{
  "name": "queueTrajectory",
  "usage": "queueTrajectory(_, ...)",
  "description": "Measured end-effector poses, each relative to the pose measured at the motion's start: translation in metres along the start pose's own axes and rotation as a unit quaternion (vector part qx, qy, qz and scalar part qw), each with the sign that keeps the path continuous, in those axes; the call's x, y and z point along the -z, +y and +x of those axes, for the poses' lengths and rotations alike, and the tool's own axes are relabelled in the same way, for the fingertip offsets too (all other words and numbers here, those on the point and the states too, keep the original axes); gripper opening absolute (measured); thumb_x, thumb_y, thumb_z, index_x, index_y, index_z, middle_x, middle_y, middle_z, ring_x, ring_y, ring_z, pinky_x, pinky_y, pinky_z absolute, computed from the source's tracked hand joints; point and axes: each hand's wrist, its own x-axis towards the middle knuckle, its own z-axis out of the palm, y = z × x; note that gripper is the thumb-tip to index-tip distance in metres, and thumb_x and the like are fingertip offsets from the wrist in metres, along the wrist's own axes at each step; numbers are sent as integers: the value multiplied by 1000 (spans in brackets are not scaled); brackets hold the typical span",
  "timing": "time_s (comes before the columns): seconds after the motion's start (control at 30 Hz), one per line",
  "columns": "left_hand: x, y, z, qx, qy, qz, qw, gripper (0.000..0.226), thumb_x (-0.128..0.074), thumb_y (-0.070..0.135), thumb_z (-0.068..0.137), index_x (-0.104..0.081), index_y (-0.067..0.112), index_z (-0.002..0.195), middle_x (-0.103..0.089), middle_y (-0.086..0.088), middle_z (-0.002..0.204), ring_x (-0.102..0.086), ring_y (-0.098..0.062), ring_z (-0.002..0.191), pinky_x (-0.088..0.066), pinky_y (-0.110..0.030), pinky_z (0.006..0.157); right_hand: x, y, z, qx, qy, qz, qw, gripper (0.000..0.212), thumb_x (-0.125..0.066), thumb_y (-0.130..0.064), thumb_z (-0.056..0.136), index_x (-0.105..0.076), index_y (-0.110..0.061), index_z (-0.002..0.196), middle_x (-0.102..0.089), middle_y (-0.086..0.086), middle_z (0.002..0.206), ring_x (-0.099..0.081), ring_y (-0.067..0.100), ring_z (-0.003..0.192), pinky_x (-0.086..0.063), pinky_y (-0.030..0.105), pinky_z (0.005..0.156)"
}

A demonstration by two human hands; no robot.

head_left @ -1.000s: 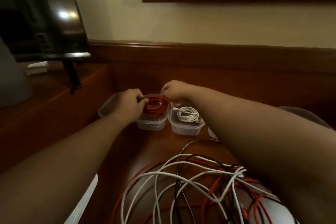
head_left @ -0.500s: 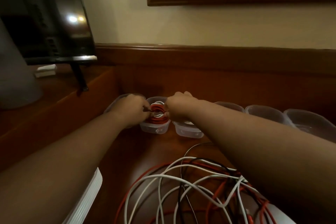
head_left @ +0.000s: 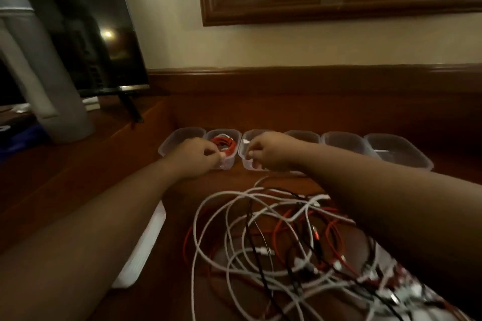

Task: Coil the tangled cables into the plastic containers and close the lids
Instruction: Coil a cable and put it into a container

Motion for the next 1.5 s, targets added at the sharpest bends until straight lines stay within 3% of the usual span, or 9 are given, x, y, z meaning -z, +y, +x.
queueTrajectory(0.1,0,39,-50,21,-146,-145,978,53,-47,60,91,-73,15,92,-74,-5,82,-70,-21,82,-53,-35,77,-2,-1,-64,-7,2,55,998,27,-47,-26,103,-68,-9,107,-68,8,101,-63,22,93,-51,37,80)
queueTrajectory(0.2,5,61,-86,-6,-199,-70,977,40,-52,52,95,-70,16,94,-70,-2,80,-65,-12,73,-49,-26,71,-4,0,-115,-26,20,63,997,24,-49,-26,102,-67,-13,112,-67,5,104,-63,19,95,-50,30,77)
queueTrajectory(0.37,22,106,-107,37,-3,-172,984,33,-47,36,104,-65,9,95,-56,-8,77,-53,-13,60,-41,-24,54,0,-6,-174,-61,99,132,984,21,-56,-25,99,-61,-12,116,-61,2,104,-57,13,91,-47,24,72)
queueTrajectory(0.6,50,191,-115,74,25,-663,744,30,-35,24,106,-56,13,88,-32,7,48,-25,-6,40,-23,-20,44,10,-35,-210,-32,91,290,952,49,-66,-35,92,-48,-20,136,-56,-2,112,-55,5,87,-46,18,67)
queueTrajectory(0.87,72,237,-124,16,52,-749,660,27,-37,21,105,-55,13,85,-47,1,57,-45,-9,47,-41,-22,48,11,-34,-219,-11,37,279,959,22,-54,-24,100,-64,-10,114,-67,10,109,-65,23,101,-52,39,94)
queueTrajectory(1.03,75,217,-120,68,90,-625,773,26,-46,26,103,-60,15,83,-51,2,65,-51,-12,59,-48,-27,62,10,-19,-218,-10,115,370,922,20,-49,-20,102,-61,-8,113,-67,8,97,-65,18,86,-55,31,78)
queueTrajectory(1.23,52,181,-110,80,75,-373,921,18,-56,23,96,-65,14,83,-55,-2,70,-50,-15,61,-39,-29,59,26,-4,-213,-29,273,553,787,17,-43,-28,105,-58,-20,108,-50,-1,74,-47,9,56,-44,24,48)
queueTrajectory(1.33,44,177,-113,6,39,-275,961,14,-62,19,94,-73,14,85,-65,-11,76,-58,-24,73,-47,-38,73,33,-1,-208,-35,307,500,809,16,-59,-27,98,-57,-19,112,-61,1,93,-62,14,75,-57,27,61)
queueTrajectory(1.5,53,198,-129,-139,21,-173,975,11,-64,25,95,-75,27,92,-70,-8,86,-59,-14,72,-50,-29,70,24,14,-194,-103,233,319,913,91,-85,-38,73,-32,-20,145,-48,9,129,-57,25,111,-55,40,89)
